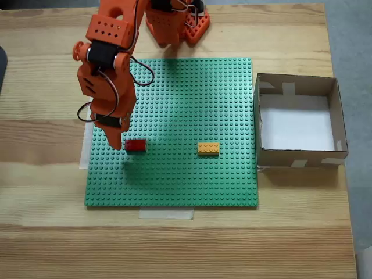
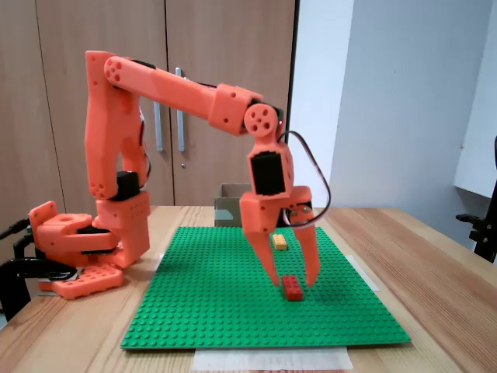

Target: Pick the red lego block and put it in the box.

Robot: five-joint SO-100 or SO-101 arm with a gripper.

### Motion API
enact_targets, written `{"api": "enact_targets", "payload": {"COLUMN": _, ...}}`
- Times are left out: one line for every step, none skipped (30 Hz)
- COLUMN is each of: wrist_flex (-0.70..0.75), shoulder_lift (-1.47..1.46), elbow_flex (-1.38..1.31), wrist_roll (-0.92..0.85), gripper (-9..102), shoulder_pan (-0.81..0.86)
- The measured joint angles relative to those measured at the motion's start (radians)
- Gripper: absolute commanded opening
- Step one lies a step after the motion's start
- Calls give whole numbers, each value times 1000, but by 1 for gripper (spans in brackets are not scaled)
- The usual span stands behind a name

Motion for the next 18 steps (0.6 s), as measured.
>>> {"api": "enact_targets", "payload": {"wrist_flex": 0, "shoulder_lift": -2, "elbow_flex": 0, "wrist_roll": 0, "gripper": 20, "shoulder_pan": 0}}
{"api": "enact_targets", "payload": {"wrist_flex": 0, "shoulder_lift": -3, "elbow_flex": 0, "wrist_roll": 0, "gripper": 20, "shoulder_pan": -2}}
{"api": "enact_targets", "payload": {"wrist_flex": 0, "shoulder_lift": -8, "elbow_flex": 0, "wrist_roll": 0, "gripper": 20, "shoulder_pan": -6}}
{"api": "enact_targets", "payload": {"wrist_flex": 0, "shoulder_lift": -8, "elbow_flex": 0, "wrist_roll": 0, "gripper": 20, "shoulder_pan": -11}}
{"api": "enact_targets", "payload": {"wrist_flex": 0, "shoulder_lift": -8, "elbow_flex": 0, "wrist_roll": 0, "gripper": 20, "shoulder_pan": -12}}
{"api": "enact_targets", "payload": {"wrist_flex": 0, "shoulder_lift": -8, "elbow_flex": -2, "wrist_roll": 0, "gripper": 20, "shoulder_pan": -12}}
{"api": "enact_targets", "payload": {"wrist_flex": 3, "shoulder_lift": -8, "elbow_flex": -2, "wrist_roll": 0, "gripper": 20, "shoulder_pan": -12}}
{"api": "enact_targets", "payload": {"wrist_flex": 5, "shoulder_lift": -8, "elbow_flex": -2, "wrist_roll": 0, "gripper": 20, "shoulder_pan": -11}}
{"api": "enact_targets", "payload": {"wrist_flex": 5, "shoulder_lift": -11, "elbow_flex": -2, "wrist_roll": 0, "gripper": 20, "shoulder_pan": -9}}
{"api": "enact_targets", "payload": {"wrist_flex": 5, "shoulder_lift": -12, "elbow_flex": -2, "wrist_roll": 0, "gripper": 20, "shoulder_pan": -9}}
{"api": "enact_targets", "payload": {"wrist_flex": 5, "shoulder_lift": -14, "elbow_flex": -2, "wrist_roll": 0, "gripper": 20, "shoulder_pan": -9}}
{"api": "enact_targets", "payload": {"wrist_flex": 5, "shoulder_lift": -14, "elbow_flex": -2, "wrist_roll": 0, "gripper": 20, "shoulder_pan": -9}}
{"api": "enact_targets", "payload": {"wrist_flex": 5, "shoulder_lift": -14, "elbow_flex": -2, "wrist_roll": 0, "gripper": 20, "shoulder_pan": -9}}
{"api": "enact_targets", "payload": {"wrist_flex": 5, "shoulder_lift": -14, "elbow_flex": -2, "wrist_roll": 0, "gripper": 20, "shoulder_pan": -9}}
{"api": "enact_targets", "payload": {"wrist_flex": 5, "shoulder_lift": -14, "elbow_flex": -2, "wrist_roll": 0, "gripper": 20, "shoulder_pan": -9}}
{"api": "enact_targets", "payload": {"wrist_flex": 5, "shoulder_lift": -14, "elbow_flex": -2, "wrist_roll": 0, "gripper": 20, "shoulder_pan": -9}}
{"api": "enact_targets", "payload": {"wrist_flex": 5, "shoulder_lift": -14, "elbow_flex": -2, "wrist_roll": 0, "gripper": 20, "shoulder_pan": -9}}
{"api": "enact_targets", "payload": {"wrist_flex": 5, "shoulder_lift": -14, "elbow_flex": -2, "wrist_roll": 0, "gripper": 20, "shoulder_pan": -9}}
